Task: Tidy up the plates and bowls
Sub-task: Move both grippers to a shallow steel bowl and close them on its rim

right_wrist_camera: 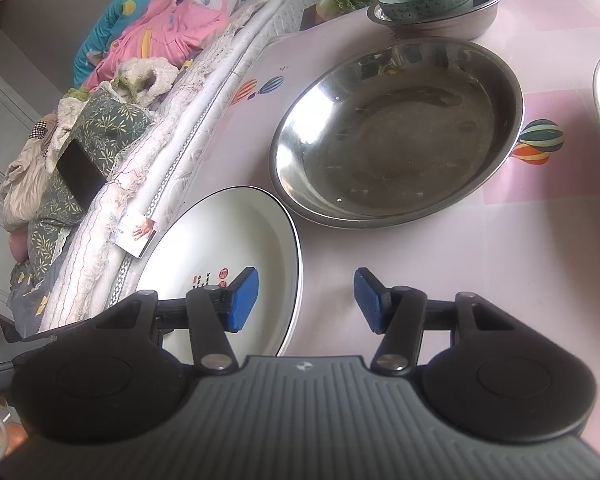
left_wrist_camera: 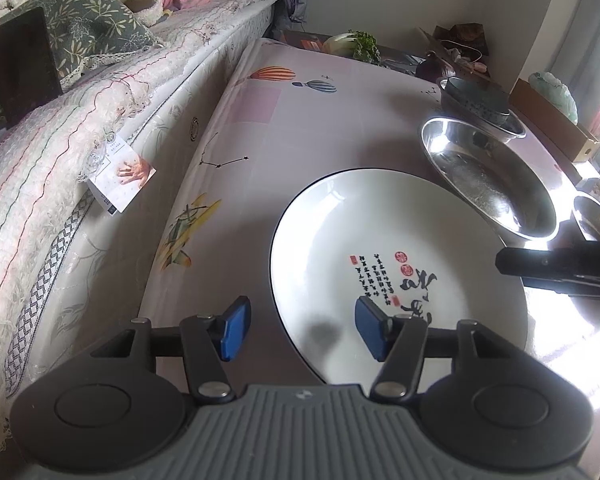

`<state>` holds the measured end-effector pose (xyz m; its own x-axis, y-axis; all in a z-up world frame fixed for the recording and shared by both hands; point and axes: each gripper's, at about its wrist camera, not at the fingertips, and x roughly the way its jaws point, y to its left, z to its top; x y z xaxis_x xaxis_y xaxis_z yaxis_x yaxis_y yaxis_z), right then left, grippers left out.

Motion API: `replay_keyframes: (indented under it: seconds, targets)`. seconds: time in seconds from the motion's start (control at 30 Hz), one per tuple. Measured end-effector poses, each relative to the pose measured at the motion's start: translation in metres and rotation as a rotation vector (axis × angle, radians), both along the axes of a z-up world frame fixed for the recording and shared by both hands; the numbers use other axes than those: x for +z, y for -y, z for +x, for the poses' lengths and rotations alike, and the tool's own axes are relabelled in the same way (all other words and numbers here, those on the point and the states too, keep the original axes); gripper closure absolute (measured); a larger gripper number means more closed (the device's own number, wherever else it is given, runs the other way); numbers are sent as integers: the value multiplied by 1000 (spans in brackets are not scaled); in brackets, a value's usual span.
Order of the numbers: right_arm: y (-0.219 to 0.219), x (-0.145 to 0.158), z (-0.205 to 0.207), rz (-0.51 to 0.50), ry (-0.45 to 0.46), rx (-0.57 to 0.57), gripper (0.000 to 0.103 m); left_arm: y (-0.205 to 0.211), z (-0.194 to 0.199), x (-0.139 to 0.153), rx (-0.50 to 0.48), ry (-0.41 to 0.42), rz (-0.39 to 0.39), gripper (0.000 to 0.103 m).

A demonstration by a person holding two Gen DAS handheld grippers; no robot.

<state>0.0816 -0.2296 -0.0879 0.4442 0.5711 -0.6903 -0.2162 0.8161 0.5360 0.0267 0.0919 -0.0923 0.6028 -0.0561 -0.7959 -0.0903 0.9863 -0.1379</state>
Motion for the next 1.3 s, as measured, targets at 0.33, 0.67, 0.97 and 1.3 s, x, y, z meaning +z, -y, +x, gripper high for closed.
replay_keyframes:
  seconds: [0.33, 0.67, 0.97, 1.3]
  targets:
    - [32, 15, -11, 17, 50, -67, 49, 13, -8, 28, 12, 79, 92, 29]
    - [102, 43, -37, -16, 153, -205, 41, 81, 8, 58, -165, 194, 78, 10]
    - [197, 55, -72, -60, 211, -396, 38, 169, 37, 68, -393, 221, 23, 5]
    - [275, 36, -72, -24, 178, -535, 38, 236, 59, 58, -458, 235, -55, 1]
